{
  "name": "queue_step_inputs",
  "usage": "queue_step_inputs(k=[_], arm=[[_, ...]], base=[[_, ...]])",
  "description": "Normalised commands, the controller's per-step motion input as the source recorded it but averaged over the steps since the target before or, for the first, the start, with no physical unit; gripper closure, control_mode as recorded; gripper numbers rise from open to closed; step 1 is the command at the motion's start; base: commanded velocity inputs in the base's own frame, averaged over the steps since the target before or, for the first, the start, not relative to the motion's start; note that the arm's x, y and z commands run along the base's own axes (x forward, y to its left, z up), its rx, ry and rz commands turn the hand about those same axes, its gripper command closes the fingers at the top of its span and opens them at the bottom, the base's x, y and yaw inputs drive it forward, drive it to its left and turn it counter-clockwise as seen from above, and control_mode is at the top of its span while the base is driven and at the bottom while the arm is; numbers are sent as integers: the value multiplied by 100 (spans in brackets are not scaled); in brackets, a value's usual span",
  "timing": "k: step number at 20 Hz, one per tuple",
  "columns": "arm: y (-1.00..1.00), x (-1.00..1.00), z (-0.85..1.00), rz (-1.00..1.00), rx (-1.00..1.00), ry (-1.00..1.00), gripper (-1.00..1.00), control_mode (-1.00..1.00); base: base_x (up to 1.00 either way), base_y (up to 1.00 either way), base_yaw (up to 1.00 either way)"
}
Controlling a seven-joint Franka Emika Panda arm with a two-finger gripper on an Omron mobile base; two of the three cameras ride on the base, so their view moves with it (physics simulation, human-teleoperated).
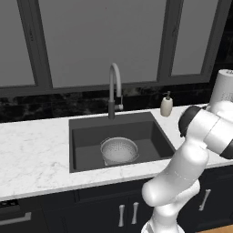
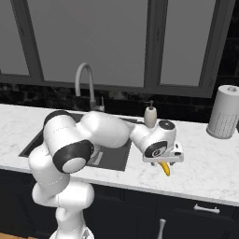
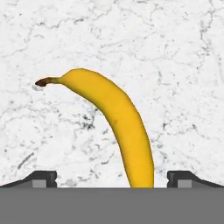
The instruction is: Put the colander in the sink, put the banana in the colander, and turn on the sink faucet and pour water over the colander.
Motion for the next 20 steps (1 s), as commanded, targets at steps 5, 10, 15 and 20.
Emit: queue_step_inputs(k=[5,10,15,20], arm=[[-26,7,-28,0,-1,-2,-100,-100],[-14,5,-24,0,0,-6,-100,-100],[0,3,-20,0,0,-3,-100,-100],[11,2,-18,0,0,0,100,-100]], base=[[0,0,0],[0,0,0],[0,0,0],[0,0,0]])
